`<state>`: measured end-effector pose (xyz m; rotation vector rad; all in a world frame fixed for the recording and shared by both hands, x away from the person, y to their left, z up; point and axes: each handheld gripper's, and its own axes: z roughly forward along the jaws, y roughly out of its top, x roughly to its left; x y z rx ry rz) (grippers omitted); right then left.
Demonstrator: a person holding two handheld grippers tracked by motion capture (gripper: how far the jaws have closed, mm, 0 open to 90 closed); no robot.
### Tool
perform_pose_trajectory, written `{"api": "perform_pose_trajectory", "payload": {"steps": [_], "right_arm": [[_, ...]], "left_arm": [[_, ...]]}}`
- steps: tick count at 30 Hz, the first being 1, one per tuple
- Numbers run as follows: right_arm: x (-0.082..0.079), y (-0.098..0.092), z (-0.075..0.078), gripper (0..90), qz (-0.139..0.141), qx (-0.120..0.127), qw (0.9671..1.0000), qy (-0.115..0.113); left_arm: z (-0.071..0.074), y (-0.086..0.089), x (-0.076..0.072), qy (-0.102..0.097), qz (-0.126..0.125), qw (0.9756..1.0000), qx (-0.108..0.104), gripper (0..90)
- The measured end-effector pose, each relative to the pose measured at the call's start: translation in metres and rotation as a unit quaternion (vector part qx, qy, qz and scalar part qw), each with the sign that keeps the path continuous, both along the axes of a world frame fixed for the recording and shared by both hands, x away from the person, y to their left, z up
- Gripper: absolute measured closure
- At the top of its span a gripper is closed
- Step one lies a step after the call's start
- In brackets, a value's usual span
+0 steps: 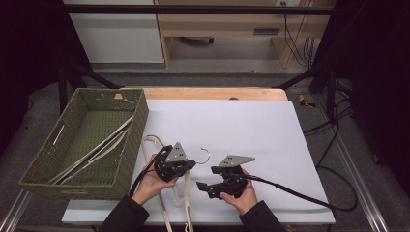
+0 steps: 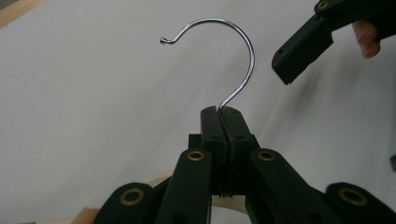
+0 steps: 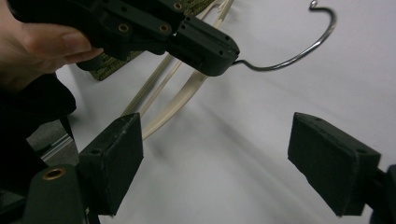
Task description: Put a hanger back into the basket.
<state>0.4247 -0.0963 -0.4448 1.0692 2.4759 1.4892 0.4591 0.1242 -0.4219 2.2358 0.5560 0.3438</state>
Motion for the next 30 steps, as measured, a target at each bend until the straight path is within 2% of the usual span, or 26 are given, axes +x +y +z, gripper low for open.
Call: {"api": "perform_pose_trajectory", "payload": {"steps": [6, 12, 19, 20, 27, 30], "right_arm": [[0.003, 0.018, -0.009, 26.0, 0.005, -0.001, 0.9998, 0.018], [0.006, 0.031, -0.014, 32.9, 0.01, 0.01, 0.9994, 0.031], [0.011, 0.04, -0.022, 42.8, 0.005, 0.028, 0.9976, 0.062], [0.013, 0.041, -0.024, 48.2, 0.006, 0.036, 0.9965, 0.075], [0.014, 0.046, -0.025, 65.0, 0.014, 0.053, 0.9938, 0.097], [0.015, 0.048, -0.025, 68.1, 0.015, 0.053, 0.9934, 0.101]], "left_arm": [[0.001, 0.001, 0.0, -0.001, 0.0, 1.0, -0.001, 88.7], [0.001, 0.001, -0.001, -0.004, 0.001, 1.0, -0.002, 88.7], [0.001, 0.001, -0.001, -0.002, 0.002, 1.0, -0.004, 88.7], [0.0, 0.001, -0.001, -0.002, 0.002, 1.0, -0.004, 88.7], [0.0, 0.001, -0.001, -0.002, 0.003, 1.0, -0.005, 88.7], [0.001, 0.001, -0.001, -0.002, 0.005, 1.0, -0.008, 88.6]]}}
